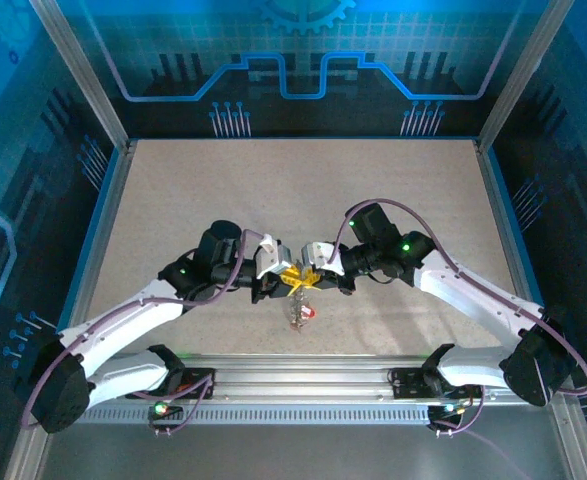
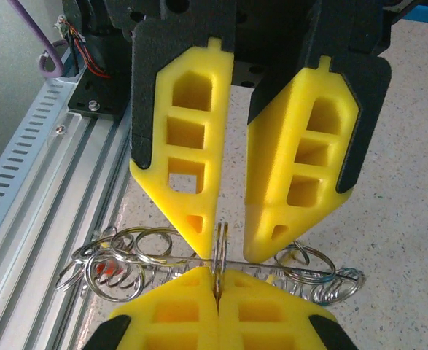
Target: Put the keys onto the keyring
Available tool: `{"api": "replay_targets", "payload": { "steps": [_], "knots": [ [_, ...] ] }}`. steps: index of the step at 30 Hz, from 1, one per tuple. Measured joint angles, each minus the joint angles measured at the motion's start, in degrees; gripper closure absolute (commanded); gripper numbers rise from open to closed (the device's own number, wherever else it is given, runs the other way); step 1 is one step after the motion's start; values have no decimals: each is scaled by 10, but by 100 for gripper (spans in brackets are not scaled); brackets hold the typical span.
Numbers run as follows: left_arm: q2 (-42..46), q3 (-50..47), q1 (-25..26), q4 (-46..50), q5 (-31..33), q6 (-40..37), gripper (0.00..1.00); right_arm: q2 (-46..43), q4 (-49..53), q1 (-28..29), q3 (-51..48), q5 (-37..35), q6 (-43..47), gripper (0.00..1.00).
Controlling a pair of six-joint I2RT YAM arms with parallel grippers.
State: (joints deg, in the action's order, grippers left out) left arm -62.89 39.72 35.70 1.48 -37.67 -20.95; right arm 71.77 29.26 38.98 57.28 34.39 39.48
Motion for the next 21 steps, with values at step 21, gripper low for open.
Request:
{"api": "replay_targets", "payload": {
  "steps": [21],
  "knots": [
    [-2,30,7,28,3,-33,94,6,3,0,0,-10,5,100]
  ]
}}
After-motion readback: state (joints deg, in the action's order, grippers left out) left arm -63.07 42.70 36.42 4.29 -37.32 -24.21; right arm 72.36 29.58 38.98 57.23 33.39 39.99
